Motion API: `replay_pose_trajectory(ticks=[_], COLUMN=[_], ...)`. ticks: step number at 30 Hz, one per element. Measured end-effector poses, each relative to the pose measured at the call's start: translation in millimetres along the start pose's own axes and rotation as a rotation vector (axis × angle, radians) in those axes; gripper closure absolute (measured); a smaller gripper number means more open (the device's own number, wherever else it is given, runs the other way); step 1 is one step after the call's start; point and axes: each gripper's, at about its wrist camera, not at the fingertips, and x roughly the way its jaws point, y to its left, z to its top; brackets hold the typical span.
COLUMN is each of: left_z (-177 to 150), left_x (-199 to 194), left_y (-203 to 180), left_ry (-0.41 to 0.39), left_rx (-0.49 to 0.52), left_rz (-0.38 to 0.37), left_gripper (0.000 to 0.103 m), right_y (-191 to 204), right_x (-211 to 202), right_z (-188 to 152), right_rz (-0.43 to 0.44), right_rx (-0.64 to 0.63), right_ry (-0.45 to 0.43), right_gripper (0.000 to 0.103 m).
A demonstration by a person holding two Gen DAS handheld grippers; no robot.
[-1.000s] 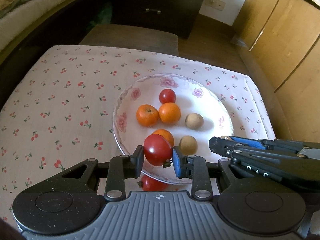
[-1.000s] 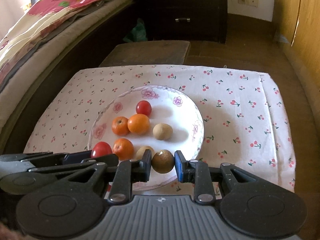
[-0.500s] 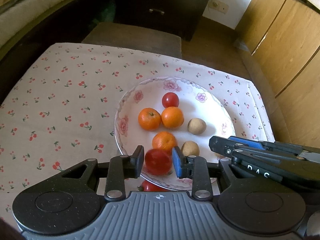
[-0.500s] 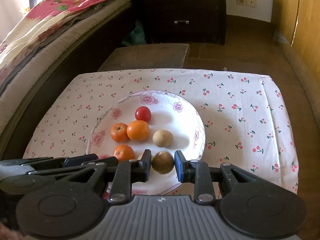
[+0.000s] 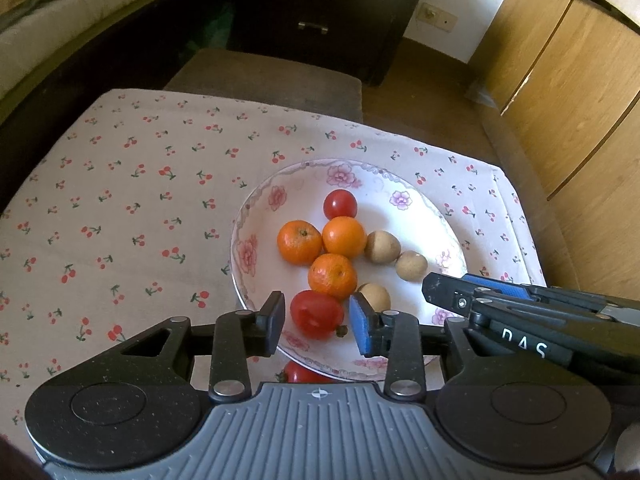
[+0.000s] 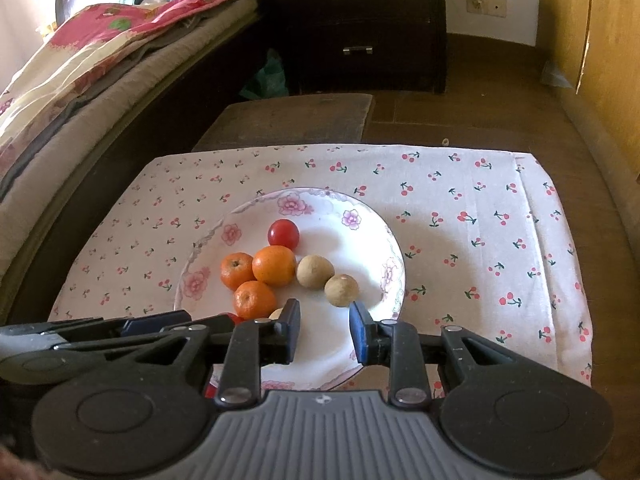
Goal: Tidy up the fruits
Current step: 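Open both grippers to release the tomato and brown fruit into the bowl, then move both tools back to the fruits lying on the sheet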
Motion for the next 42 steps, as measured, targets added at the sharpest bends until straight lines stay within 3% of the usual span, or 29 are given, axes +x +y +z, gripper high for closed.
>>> replay_pose_trajectory(ticks=[20,42], left_z=[-24.7,-39.7], left_x=[-27.4,3.7], left_y=[5.8,-9.6], left_ry=[0.008,0.048], left_rx=[0.039,0.138], left_rz=[-0.046,-0.031], left_gripper=[0.047,0.035], right_y=[7.1,-2.5], right_x=[-28.5,-44.1], right_z=[-35.9,-63.9], right_rz=[-0.002,0.021], right_rx=[0.003,0.033], right_ry=[0.029,0.057], right_gripper=[0.07,0.068])
